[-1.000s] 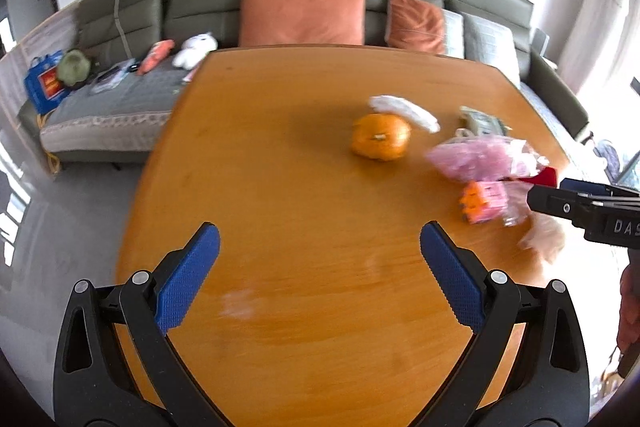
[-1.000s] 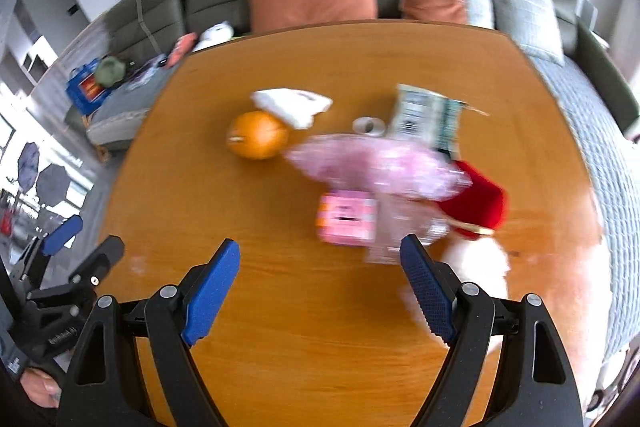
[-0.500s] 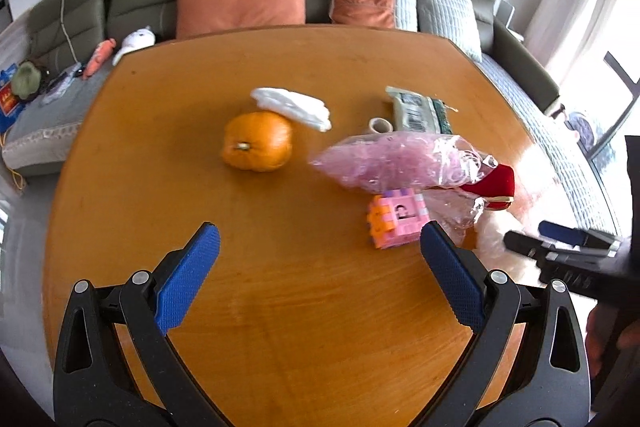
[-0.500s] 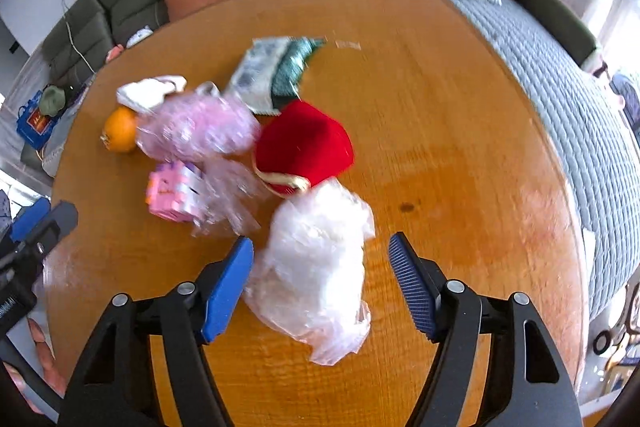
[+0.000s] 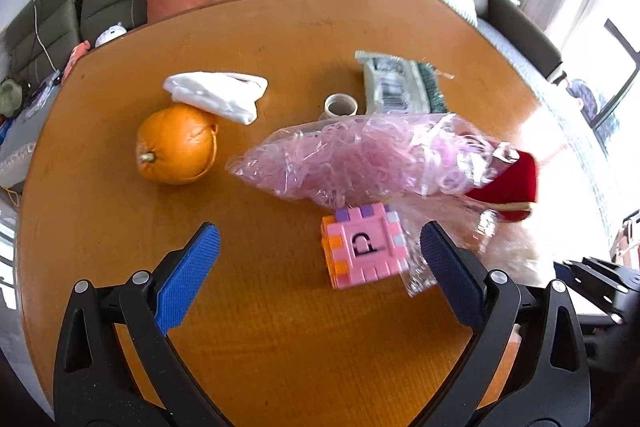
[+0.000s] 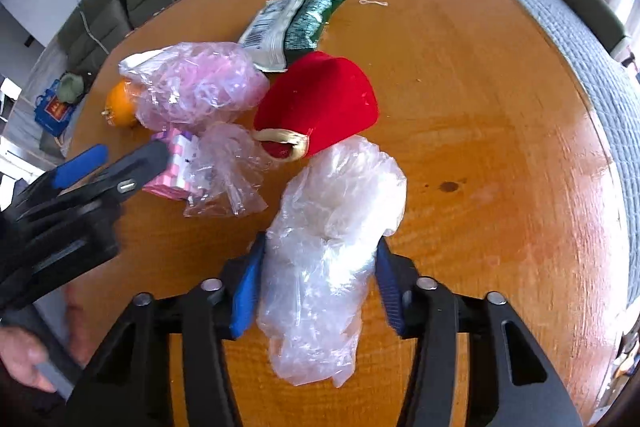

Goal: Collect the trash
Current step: 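Grasp the pink toy block with the left gripper while the right gripper grasps the clear plastic bag, then carry the pink block and plastic bag to the bin and open both grippers, then move both tools back over the table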

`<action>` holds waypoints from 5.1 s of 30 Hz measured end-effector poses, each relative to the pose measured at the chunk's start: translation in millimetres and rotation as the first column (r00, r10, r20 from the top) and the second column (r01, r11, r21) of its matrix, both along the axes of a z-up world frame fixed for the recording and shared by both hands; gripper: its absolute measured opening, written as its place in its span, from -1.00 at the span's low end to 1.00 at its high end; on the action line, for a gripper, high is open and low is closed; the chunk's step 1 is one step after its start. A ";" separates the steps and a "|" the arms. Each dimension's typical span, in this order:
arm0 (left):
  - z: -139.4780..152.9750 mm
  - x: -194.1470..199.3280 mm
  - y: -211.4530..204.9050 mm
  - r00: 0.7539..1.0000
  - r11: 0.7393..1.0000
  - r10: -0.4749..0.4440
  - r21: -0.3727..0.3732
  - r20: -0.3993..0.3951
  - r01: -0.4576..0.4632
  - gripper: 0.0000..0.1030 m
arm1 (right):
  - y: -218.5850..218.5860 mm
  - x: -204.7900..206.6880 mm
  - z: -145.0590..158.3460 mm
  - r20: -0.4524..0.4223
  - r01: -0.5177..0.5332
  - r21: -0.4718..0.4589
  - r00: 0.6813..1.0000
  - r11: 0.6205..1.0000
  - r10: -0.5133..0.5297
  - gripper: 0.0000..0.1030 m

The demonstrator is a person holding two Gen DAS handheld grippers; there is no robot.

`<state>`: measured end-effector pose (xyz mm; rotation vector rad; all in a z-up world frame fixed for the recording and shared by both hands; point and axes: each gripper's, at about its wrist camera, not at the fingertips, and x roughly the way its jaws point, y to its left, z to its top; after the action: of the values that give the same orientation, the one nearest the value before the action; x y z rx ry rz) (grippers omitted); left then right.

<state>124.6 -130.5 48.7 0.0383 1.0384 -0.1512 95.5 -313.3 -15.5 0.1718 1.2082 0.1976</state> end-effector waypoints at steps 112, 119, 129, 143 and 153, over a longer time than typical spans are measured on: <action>7.4 -300.5 498.3 0.599 0.604 0.796 -0.065 0.087 -0.794 0.88 | 530.2 -135.3 94.4 0.181 -0.755 0.022 0.647 0.655 0.741 0.46; 23.8 -262.6 444.0 0.669 0.678 0.733 -0.059 0.122 -0.733 0.88 | 460.8 -109.4 102.5 0.204 -0.691 0.048 0.713 0.721 0.670 0.46; 32.1 -212.3 354.7 0.779 0.789 0.612 -0.037 0.137 -0.614 0.88 | 364.2 -74.9 104.5 0.221 -0.584 0.074 0.800 0.808 0.558 0.46; 24.2 -130.6 247.7 0.884 0.891 0.454 -0.055 0.114 -0.451 0.88 | 210.6 -22.8 85.5 0.206 -0.368 0.058 0.914 0.928 0.349 0.46; 21.6 -67.7 186.5 0.931 0.935 0.354 -0.044 0.092 -0.351 0.88 | 121.8 39.7 89.1 0.221 -0.288 -0.013 0.933 0.958 0.284 0.46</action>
<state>56.9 56.0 70.2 -0.1645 0.9282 0.1631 135.2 -191.4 73.6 -0.0115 1.0057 0.4719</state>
